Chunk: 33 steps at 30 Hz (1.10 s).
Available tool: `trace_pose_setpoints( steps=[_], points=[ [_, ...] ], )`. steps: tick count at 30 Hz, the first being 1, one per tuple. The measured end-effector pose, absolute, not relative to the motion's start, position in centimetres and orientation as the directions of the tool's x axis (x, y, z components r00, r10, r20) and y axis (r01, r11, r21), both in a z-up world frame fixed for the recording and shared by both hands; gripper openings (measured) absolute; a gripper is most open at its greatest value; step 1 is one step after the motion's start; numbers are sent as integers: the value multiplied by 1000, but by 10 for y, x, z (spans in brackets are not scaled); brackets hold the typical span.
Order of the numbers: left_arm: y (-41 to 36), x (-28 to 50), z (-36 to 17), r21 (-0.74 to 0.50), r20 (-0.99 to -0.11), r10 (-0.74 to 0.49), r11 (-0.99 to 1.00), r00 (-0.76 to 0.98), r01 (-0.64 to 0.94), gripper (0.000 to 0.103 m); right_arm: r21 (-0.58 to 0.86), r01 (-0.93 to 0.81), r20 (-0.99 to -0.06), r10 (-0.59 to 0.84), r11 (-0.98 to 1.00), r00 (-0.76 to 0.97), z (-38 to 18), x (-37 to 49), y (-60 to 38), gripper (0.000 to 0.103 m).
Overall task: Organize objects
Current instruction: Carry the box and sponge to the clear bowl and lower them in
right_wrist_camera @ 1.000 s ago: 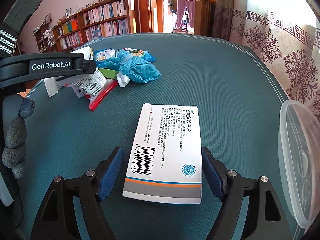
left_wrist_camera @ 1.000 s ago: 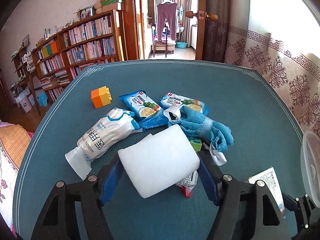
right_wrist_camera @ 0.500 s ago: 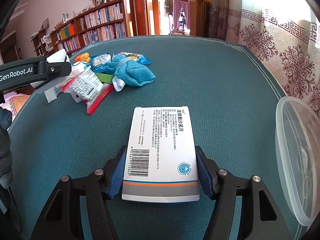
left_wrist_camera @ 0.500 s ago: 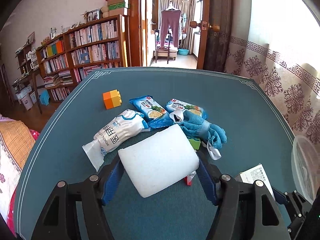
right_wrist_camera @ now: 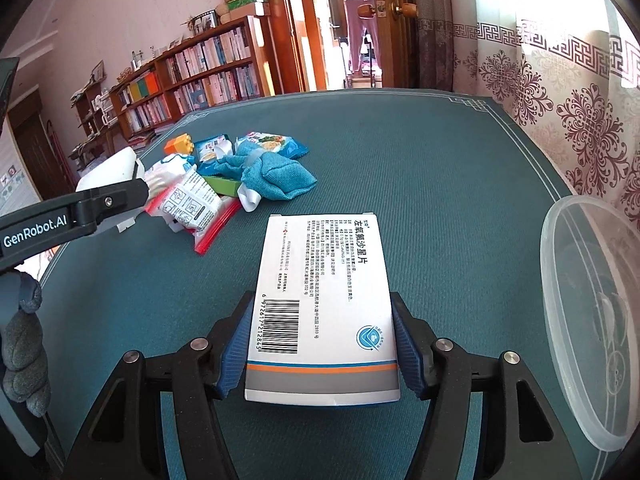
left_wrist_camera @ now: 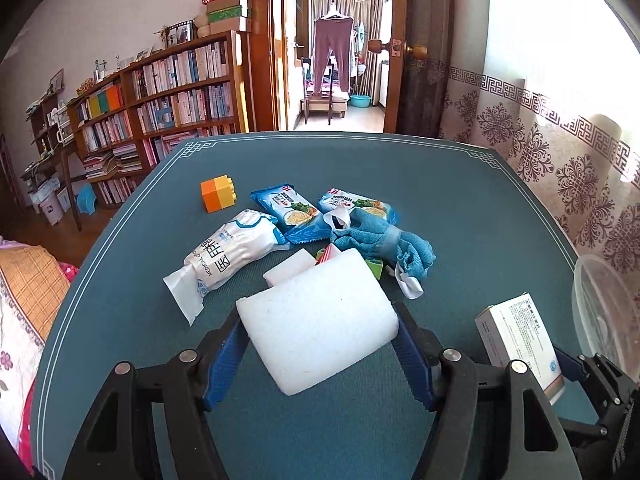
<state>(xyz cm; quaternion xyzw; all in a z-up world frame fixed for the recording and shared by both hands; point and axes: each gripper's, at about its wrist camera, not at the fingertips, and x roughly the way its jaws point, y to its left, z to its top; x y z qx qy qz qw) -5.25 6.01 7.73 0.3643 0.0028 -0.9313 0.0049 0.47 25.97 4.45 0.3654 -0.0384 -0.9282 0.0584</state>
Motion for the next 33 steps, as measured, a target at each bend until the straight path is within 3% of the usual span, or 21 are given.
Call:
trace_pose_setpoints(
  steps=[16,24,33],
  points=[
    [121,-48,77,39,-681,61,-992,-730,-119,72,101,-159,-607,66,-982,-792,84,56,373,64],
    [170,-46,81,58,-680,135,-970,-721,-236,72,77,-331,-628,212,-940,-749,77,68,445,64],
    [224,-43,82,36,-692,255,-922,-675,-385,72,30,-406,-647,291,-914,-705,61,68,471,64]
  ],
)
